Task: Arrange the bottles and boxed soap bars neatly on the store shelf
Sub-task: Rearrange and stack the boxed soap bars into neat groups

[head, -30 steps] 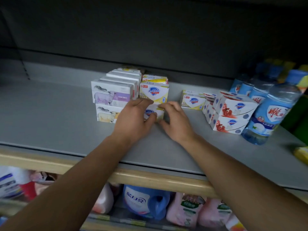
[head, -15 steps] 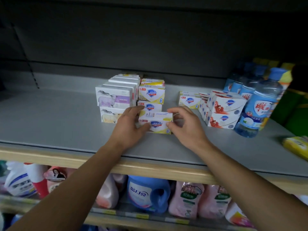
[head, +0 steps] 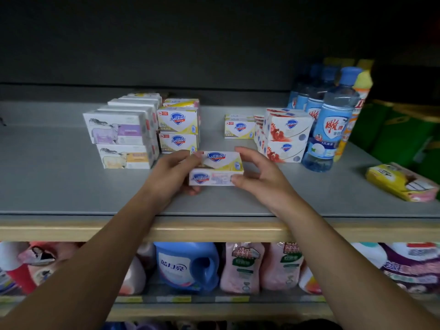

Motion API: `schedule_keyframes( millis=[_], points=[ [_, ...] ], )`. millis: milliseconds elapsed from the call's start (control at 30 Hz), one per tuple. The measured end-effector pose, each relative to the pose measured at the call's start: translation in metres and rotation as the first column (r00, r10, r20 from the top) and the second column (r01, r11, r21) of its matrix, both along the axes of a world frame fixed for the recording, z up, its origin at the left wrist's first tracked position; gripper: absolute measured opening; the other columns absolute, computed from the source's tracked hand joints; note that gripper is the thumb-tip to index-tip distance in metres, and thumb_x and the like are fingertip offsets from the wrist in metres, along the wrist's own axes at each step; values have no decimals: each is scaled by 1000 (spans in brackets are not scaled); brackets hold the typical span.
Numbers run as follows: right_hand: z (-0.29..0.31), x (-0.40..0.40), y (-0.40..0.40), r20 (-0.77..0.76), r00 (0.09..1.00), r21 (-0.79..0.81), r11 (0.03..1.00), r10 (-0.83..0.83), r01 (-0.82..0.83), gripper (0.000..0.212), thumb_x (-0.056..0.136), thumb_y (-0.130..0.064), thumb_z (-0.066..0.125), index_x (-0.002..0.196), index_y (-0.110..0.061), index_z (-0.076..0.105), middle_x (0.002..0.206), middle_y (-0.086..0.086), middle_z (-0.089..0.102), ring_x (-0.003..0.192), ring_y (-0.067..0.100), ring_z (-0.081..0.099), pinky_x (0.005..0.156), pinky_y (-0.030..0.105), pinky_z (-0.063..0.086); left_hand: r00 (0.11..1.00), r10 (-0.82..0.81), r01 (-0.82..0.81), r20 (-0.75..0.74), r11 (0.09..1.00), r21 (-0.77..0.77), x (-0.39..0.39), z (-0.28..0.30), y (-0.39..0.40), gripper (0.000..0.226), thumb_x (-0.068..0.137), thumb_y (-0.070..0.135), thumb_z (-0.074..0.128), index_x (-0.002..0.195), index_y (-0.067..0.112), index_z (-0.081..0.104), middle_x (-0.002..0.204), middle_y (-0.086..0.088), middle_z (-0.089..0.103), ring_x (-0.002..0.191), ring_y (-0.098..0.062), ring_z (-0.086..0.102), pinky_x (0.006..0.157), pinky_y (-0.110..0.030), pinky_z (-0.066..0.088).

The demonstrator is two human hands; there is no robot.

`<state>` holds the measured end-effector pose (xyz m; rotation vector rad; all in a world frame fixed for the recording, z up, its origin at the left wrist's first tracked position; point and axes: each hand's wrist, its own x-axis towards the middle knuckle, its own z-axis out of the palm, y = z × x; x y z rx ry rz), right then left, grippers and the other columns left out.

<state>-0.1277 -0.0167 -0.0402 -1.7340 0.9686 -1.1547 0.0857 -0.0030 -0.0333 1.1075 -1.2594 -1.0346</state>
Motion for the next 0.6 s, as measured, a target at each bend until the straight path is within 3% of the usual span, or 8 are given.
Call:
schedule_keyframes(
  millis=[33, 133, 233, 333, 467, 600],
  points=[
    [-1, 0, -1, 40, 999, 38, 999, -9, 7, 48, 85, -6, 73, 127, -26, 58, 118, -6, 62, 100, 17, 68, 85, 30, 56, 1000, -15, 15, -18, 1000, -2, 1, 1, 2, 32, 80, 48, 65, 78, 18, 75, 74, -14, 71, 52, -24, 61, 45, -28, 50],
    [2, 3, -1, 200, 979, 180, 984, -33, -4, 22, 88, -29, 72, 102, -14, 68, 87, 8, 64, 63, 18, 65, 55, 24, 53, 999, -22, 22, -28, 1000, -14, 0, 2, 7, 42, 70, 65, 60, 72, 25, 71, 62, -14, 62, 47, -26, 56, 43, -27, 45],
    [6, 5, -3, 159, 984, 213, 976, -75, 40, 48, 77, -61, 60, 83, -16, 74, 72, 13, 69, 51, 17, 59, 43, 24, 46, 992, 52, -50, 115, 999, -23, -4, 2, 11, 57, 69, 75, 53, 69, 19, 62, 56, -12, 59, 44, -24, 53, 42, -26, 40],
    [8, 7, -4, 101, 991, 226, 972, -88, 63, 45, 71, -71, 50, 70, -33, 75, 65, 7, 66, 46, 16, 55, 40, 23, 39, 973, 123, -121, 197, 992, -23, -7, 3, 12, 67, 69, 81, 46, 68, 14, 58, 52, -8, 60, 41, -20, 53, 38, -22, 39],
    [6, 6, -5, 93, 992, 201, 977, -89, 69, 40, 80, -64, 51, 78, -32, 75, 71, 6, 69, 44, 14, 49, 39, 23, 34, 962, 141, -136, 235, 990, -39, -5, 3, 11, 65, 72, 78, 45, 60, 16, 56, 49, -7, 58, 39, -20, 52, 38, -19, 38],
    [2, 1, -3, 213, 976, 185, 983, -44, 4, 14, 93, -20, 62, 106, -16, 69, 86, 1, 69, 50, 17, 56, 44, 22, 43, 999, 25, -23, 35, 999, -41, -1, 3, 10, 29, 80, 50, 59, 68, 25, 69, 57, -12, 58, 42, -24, 50, 42, -25, 37]
  ],
)
